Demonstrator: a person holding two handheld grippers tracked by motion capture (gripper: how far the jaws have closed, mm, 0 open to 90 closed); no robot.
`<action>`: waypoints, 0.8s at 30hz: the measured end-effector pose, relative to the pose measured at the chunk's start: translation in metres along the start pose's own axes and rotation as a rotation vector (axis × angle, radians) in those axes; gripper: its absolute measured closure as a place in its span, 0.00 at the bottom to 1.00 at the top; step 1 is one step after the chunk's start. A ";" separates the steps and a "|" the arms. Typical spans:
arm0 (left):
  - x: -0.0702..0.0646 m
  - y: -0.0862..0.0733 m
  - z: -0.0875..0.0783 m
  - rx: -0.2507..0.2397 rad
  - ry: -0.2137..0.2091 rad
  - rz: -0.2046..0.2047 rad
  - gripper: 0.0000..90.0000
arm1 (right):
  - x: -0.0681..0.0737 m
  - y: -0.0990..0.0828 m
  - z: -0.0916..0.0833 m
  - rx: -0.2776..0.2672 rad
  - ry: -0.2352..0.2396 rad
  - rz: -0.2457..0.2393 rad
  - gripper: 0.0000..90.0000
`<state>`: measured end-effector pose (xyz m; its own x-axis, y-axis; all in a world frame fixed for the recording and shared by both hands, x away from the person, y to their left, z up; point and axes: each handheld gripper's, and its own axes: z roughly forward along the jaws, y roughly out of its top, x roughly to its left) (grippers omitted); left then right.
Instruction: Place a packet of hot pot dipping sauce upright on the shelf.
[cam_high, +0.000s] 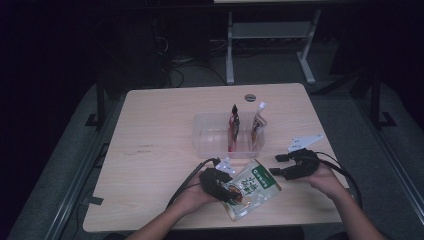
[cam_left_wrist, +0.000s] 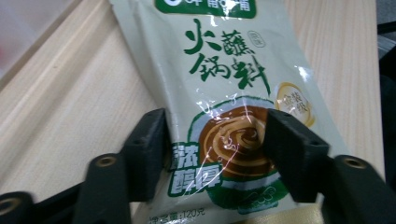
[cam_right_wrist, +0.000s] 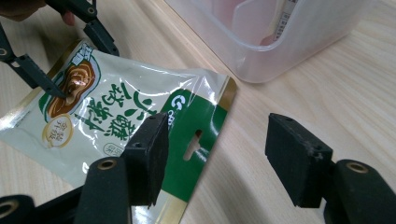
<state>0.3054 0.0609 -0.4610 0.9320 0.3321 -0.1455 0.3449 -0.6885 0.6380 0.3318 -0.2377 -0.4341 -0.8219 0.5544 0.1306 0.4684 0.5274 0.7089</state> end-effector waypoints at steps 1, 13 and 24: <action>0.000 0.000 0.000 0.000 0.005 0.000 0.51 | 0.000 0.000 0.000 0.000 0.000 0.000 0.43; 0.003 0.000 -0.003 -0.026 -0.001 0.005 0.98 | -0.001 0.001 -0.002 -0.027 0.025 0.010 0.43; 0.007 -0.003 -0.039 -0.145 -0.010 0.048 1.00 | 0.001 0.003 0.001 -0.067 0.137 0.030 0.39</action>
<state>0.3065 0.0905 -0.4349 0.9483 0.2940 -0.1195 0.2810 -0.6029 0.7467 0.3328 -0.2347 -0.4322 -0.8465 0.4740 0.2426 0.4747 0.4655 0.7470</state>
